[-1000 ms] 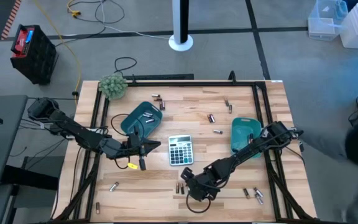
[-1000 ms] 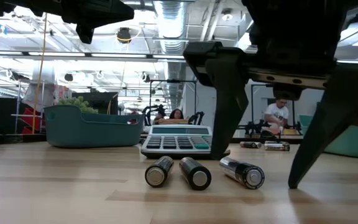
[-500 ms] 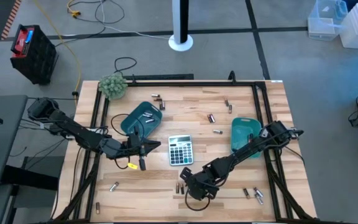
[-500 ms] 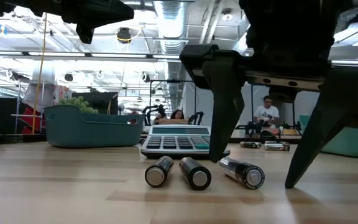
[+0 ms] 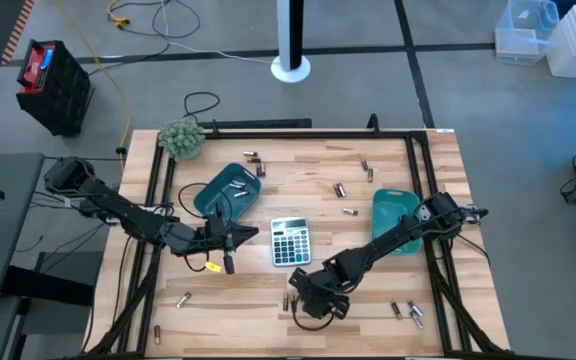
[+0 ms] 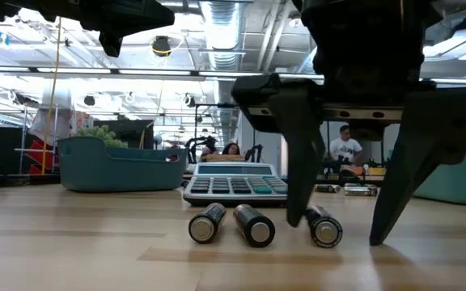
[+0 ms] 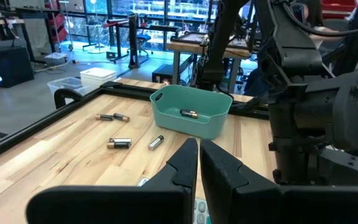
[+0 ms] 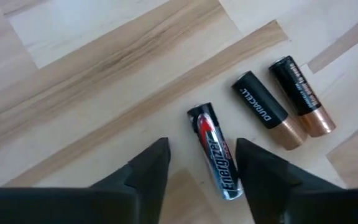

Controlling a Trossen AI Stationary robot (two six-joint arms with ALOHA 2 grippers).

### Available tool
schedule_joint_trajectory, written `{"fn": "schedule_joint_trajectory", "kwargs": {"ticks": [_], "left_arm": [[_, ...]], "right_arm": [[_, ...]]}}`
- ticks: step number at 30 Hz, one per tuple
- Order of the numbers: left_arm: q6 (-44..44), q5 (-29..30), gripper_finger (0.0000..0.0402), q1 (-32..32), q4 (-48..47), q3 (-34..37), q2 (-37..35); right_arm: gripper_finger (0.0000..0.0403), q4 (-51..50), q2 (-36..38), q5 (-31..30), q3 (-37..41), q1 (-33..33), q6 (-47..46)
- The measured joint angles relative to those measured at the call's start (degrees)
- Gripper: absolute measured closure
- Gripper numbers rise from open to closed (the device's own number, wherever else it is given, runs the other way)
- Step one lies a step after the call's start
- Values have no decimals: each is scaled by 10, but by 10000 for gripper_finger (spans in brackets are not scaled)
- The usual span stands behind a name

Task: Sort batteries
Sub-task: Put the silver/black battery into the blue bin

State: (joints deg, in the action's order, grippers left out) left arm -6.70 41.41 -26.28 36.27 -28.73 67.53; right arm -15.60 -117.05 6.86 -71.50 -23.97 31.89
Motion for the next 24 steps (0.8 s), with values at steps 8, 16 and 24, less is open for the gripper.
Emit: {"fn": "schedule_joint_trajectory", "kwargs": {"ticks": [8, 16, 24], "left_arm": [[0, 0, 388, 0, 0, 0, 0], [0, 0, 388, 0, 0, 0, 0], [0, 0, 388, 0, 0, 0, 0]], "right_arm": [[301, -7, 0, 3, 0, 0, 0], [351, -9, 0, -7, 1, 1, -23], [359, -17, 10, -10, 1, 1, -16]]}}
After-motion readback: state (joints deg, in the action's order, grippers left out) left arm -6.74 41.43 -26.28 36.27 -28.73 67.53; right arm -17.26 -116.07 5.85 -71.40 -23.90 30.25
